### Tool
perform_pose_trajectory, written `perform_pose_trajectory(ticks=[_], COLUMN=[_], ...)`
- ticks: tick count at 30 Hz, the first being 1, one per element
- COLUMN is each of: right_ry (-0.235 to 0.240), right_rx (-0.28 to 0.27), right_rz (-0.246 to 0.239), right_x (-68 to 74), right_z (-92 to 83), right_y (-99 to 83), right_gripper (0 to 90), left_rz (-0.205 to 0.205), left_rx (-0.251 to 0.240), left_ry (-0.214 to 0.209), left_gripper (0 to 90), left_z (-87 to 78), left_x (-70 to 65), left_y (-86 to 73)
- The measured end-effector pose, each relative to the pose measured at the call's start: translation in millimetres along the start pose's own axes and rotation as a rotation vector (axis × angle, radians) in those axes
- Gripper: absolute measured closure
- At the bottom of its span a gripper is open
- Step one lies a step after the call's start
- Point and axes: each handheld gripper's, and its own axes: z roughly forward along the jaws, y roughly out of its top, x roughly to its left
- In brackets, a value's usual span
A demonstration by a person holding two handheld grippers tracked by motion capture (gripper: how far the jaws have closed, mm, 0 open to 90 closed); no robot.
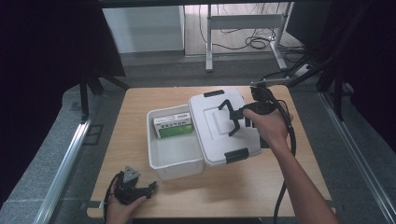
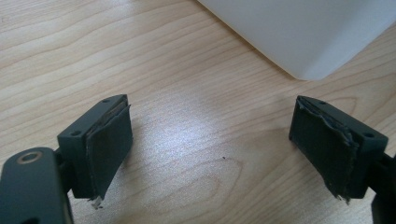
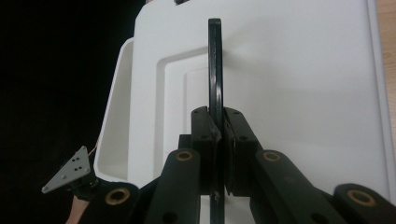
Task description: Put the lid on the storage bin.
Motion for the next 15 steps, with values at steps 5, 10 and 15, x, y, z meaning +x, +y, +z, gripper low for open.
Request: perform_pose_trajectory(ticks=[5,10,15], right_ry=[-0.001,-0.001,-0.003], right_rx=[0.011,0.017,0.021], right_rz=[-0.008,-0.013,-0.016], right_x=[6.1,10.1,12.0], right_z=[7.3,11.0,13.1], right_y=[0.7,0.7,0.5], right_gripper=[84.1,84.0,84.0], left_rz=[0.006,0.007,0.008], left_rx=[-0.003,-0.004,-0.003], left_ry=[-0.005,-0.007,-0.007], left_gripper=[14.6,14.9,14.9], left_z=[-0.3,-0.4,-0.4], left_x=[-0.3,-0.4,-0.5], left_y=[-0.3,-0.3,-0.3])
